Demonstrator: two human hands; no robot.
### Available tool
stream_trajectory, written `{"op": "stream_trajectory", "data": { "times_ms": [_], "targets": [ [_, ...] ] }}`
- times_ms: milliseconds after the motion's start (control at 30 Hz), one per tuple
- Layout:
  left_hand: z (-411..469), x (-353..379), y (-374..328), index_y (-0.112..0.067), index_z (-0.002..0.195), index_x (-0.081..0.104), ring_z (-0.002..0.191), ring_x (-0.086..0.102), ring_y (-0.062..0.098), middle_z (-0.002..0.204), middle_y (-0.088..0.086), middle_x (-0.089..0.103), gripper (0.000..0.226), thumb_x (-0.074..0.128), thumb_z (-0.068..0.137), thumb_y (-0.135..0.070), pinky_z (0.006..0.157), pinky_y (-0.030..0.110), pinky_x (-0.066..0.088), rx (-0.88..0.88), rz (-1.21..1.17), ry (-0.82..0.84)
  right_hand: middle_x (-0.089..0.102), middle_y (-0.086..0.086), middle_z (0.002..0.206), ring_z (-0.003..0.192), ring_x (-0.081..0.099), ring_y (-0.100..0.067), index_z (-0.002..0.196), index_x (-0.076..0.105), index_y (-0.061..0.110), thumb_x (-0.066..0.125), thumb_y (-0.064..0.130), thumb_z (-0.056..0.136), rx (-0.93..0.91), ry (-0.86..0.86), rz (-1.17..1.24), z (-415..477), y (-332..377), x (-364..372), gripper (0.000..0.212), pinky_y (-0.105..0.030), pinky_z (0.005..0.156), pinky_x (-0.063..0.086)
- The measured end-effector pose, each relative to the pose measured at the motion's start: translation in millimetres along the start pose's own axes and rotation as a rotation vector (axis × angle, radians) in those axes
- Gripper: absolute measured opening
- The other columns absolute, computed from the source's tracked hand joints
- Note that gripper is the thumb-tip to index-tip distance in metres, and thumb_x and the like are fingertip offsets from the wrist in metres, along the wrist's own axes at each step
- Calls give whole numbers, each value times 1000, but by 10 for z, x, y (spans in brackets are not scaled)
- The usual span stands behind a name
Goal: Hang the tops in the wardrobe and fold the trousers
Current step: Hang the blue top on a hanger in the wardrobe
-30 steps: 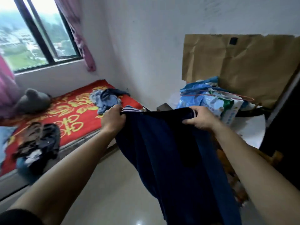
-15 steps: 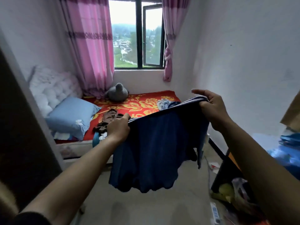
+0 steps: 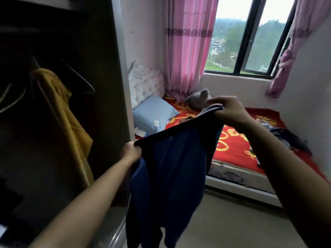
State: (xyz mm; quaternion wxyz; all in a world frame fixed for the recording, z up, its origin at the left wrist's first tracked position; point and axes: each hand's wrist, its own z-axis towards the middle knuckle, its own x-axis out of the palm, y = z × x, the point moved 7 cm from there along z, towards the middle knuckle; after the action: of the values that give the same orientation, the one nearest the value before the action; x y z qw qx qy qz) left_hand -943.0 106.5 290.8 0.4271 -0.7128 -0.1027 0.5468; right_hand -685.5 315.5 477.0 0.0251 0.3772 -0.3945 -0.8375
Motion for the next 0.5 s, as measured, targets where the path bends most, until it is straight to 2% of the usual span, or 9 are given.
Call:
{"op": "stream_trajectory", "data": {
  "times_ms": [67,133,167,233,267,333,400,433,500],
  "targets": [
    [95,-230,230,1,115,63,107,61,37,115,23,64,30,44,97,-14,90,40,50,-132,-152,-28,75,14,90,82,65,5,96,79,27,84,32,69,-89,351,-200,116,24,588,28,-22,77,49],
    [153,-443,377,-4,113,62,104,61,37,113,20,63,26,46,95,-14,93,46,52,-214,-296,-57,74,13,80,76,66,0,86,79,26,82,53,68,-149,566,-343,206,52,1138,33,-24,72,50],
    [168,-562,411,-6,107,61,99,63,35,108,20,64,20,48,94,-13,88,45,54,-242,-375,-90,72,7,73,72,66,-7,80,77,20,77,57,73,-185,586,-387,293,76,1365,37,-28,68,49],
    [206,-844,414,-11,95,57,76,66,26,92,18,62,9,51,91,-6,63,33,55,-262,-530,-180,68,-6,66,68,64,-20,72,71,8,67,54,85,-208,518,-362,556,155,1674,47,-32,62,47],
    [224,-1000,392,-14,96,56,66,64,22,86,15,61,14,52,90,-2,54,28,51,-262,-599,-229,68,-11,68,71,65,-26,73,70,4,64,50,89,-170,486,-283,714,183,1785,49,-35,62,48],
    [228,-1320,327,-16,105,58,62,61,19,84,12,61,24,52,90,2,50,26,48,-260,-732,-313,67,-15,74,73,66,-33,83,70,0,59,42,95,-47,498,-15,1002,243,1994,45,-40,65,53],
    [218,-1616,248,-10,91,62,55,64,18,75,12,64,16,52,91,2,44,24,51,-244,-825,-393,68,-12,76,64,67,-27,98,70,1,58,36,98,117,570,352,1243,318,2221,37,-36,57,56],
    [192,-1760,221,-10,82,61,52,64,16,67,10,66,17,53,91,2,41,22,50,-237,-836,-450,71,-14,80,65,68,-26,104,68,-1,57,33,99,176,608,517,1327,393,2331,36,-37,59,56],
    [139,-2033,204,-14,74,59,49,64,10,61,5,67,21,59,91,-2,39,17,46,-211,-748,-580,73,-24,96,80,68,-34,112,65,-6,56,25,99,225,660,742,1475,558,2564,35,-51,77,55]
  ]
}}
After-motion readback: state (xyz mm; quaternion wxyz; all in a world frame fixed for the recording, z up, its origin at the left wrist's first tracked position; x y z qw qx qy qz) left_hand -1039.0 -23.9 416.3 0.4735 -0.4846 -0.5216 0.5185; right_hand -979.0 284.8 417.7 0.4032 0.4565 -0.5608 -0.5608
